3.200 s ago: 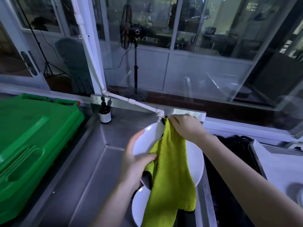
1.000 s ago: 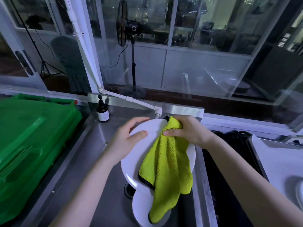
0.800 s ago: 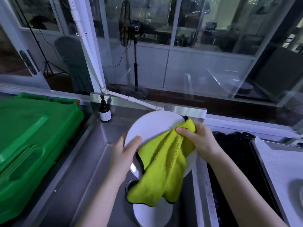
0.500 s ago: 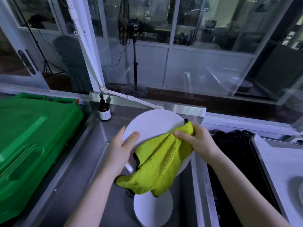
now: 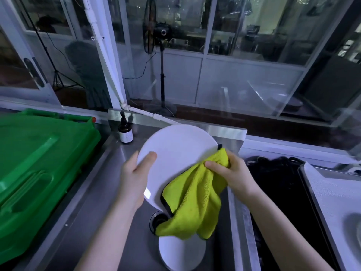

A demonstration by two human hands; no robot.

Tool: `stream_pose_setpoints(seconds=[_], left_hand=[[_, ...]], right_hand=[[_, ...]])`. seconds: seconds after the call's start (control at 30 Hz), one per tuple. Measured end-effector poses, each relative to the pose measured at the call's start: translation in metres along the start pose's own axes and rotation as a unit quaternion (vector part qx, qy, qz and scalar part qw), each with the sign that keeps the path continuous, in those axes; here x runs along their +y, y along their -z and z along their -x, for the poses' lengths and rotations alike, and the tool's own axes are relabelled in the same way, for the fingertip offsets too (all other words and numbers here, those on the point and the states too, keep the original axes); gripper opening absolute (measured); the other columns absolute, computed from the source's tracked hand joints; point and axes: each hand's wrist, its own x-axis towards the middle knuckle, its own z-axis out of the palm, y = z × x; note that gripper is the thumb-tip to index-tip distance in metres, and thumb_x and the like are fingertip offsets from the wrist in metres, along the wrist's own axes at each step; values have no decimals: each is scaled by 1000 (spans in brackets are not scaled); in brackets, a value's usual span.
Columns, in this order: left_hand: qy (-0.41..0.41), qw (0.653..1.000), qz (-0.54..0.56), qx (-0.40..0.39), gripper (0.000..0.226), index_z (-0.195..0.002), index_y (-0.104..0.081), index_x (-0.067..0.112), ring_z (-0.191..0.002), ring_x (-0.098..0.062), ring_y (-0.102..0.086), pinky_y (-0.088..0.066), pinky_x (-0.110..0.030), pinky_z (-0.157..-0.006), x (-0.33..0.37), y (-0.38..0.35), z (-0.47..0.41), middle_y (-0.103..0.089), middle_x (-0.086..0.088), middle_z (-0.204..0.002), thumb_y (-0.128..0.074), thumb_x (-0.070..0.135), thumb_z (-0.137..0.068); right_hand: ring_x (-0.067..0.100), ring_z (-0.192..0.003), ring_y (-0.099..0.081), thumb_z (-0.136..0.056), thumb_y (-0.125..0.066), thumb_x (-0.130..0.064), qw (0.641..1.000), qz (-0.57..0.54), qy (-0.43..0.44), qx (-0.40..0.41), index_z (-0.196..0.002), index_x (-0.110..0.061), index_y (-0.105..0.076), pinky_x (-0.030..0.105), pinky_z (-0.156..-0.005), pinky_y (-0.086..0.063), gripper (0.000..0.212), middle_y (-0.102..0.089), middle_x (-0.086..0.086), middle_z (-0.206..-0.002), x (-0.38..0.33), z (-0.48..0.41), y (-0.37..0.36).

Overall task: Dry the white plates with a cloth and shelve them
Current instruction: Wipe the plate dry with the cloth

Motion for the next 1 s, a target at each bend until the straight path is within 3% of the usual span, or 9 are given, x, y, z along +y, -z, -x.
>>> stream_pose_setpoints(seconds=[0.1,0.23,0.37,0.43,0.57,0.67,0.77,0.93,1.0], left_hand=[[26,999,-23,-11,9,-94,-75,38,-93,-8,-73,-55,-40,-86,-5,3,-2,-78,10,-100,-70,32,-91],[-26,989,-93,-109,10,-97,-74,35,-96,-9,-72,-53,-30,-82,9,5,-11,-78,11,-101,-67,28,-95],[-126,933,-250,-228,13,-104,-65,20,-93,-4,-61,-43,-19,-81,28,-11,-23,-68,16,-95,-72,24,-93],[-148,907,-317,-233,25,-106,-59,26,-95,-2,-56,-40,-19,-83,31,-23,-24,-62,21,-100,-76,26,-89],[-117,944,-251,-179,30,-101,-62,40,-86,7,-60,-44,-13,-75,30,-16,-24,-68,25,-99,-81,38,-77],[-60,985,-138,-85,22,-99,-69,37,-93,-2,-70,-51,-28,-78,7,-6,-10,-76,17,-98,-74,39,-78],[9,1000,-13,-21,30,-103,-74,25,-101,-15,-73,-55,-39,-87,-12,-12,7,-79,7,-100,-70,43,-80],[-58,994,-49,-72,19,-104,-73,43,-106,-3,-69,-49,-28,-89,-2,-9,1,-76,13,-110,-63,36,-90],[-91,986,-92,-107,13,-101,-71,28,-95,-5,-67,-48,-26,-85,7,-4,-6,-76,4,-100,-62,33,-92]], right_hand=[[27,-91,-72,-74,-82,-24,999,0,-49,-15,-102,-12,-68,46,-83,-59,33,-76,7,-97,12,5,-2],[9,-81,-72,-75,-83,-26,994,97,2,-54,-92,-22,-68,20,-66,-55,24,-76,-9,-87,-10,-10,4],[17,-79,-66,-68,-85,-39,947,285,97,-116,-89,-15,-69,32,-74,-53,36,-72,2,-81,-43,-30,-4],[16,-74,-58,-69,-85,-40,919,338,142,-144,-94,-9,-70,30,-74,-47,43,-69,5,-80,-49,-34,-12],[10,-65,-59,-70,-85,-34,944,284,139,-95,-81,-16,-69,25,-66,-47,27,-69,0,-72,-44,-29,-5],[15,-70,-65,-69,-83,-32,996,61,60,1,-81,-10,-69,30,-69,-55,29,-73,6,-77,-25,-19,8],[28,-81,-70,-67,-81,-31,993,-103,-3,50,-90,-2,-70,43,-78,-58,39,-74,19,-91,-6,-7,4],[28,-83,-72,-63,-82,-32,998,-47,-27,20,-91,-6,-70,40,-76,-59,40,-76,11,-89,-3,-5,6],[27,-82,-71,-65,-84,-32,998,59,6,-8,-89,-9,-69,36,-72,-59,37,-75,9,-85,-15,-13,10]])
